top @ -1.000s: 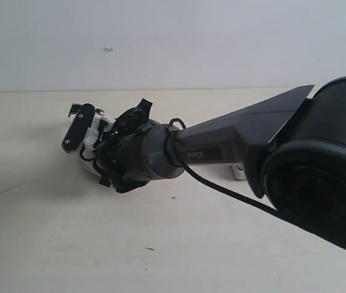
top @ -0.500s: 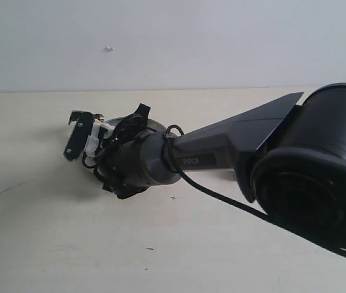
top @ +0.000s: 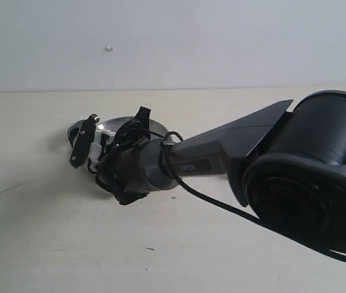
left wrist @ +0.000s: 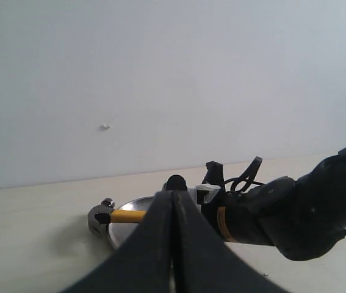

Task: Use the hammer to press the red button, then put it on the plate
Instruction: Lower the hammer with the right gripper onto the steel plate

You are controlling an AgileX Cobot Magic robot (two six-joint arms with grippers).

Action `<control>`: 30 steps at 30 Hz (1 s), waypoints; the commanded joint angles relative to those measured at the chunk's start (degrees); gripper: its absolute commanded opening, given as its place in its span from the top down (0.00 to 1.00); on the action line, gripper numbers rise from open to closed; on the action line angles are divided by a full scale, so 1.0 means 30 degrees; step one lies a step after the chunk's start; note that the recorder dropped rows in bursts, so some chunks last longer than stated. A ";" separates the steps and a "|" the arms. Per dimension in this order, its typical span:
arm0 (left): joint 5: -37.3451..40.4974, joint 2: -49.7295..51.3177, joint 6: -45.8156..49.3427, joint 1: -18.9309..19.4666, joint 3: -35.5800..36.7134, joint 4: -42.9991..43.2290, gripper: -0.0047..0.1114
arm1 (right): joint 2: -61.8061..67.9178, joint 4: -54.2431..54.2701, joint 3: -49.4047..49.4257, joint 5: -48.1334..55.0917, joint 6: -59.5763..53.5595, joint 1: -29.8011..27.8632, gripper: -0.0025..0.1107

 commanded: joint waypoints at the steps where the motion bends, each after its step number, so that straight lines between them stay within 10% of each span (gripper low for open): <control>1: 0.0037 -0.0069 -0.0023 -0.0061 0.0053 0.0046 0.96 | -0.0443 0.0366 -0.0185 0.0473 -0.0017 -0.0014 0.58; 16: 0.0037 -0.0069 -0.0023 -0.0061 0.0053 0.0046 0.96 | -0.2424 0.5912 -0.0185 0.0989 -0.2064 0.0573 0.59; 24: 0.0037 -0.0069 -0.0023 -0.0061 0.0053 0.0046 0.96 | -0.4801 0.6606 0.0329 0.2455 -0.2114 0.2864 0.98; 30: 0.0037 -0.0069 -0.0023 -0.0061 0.0053 0.0046 0.96 | -0.8759 0.6606 0.4335 -0.1424 -0.0614 0.4197 0.98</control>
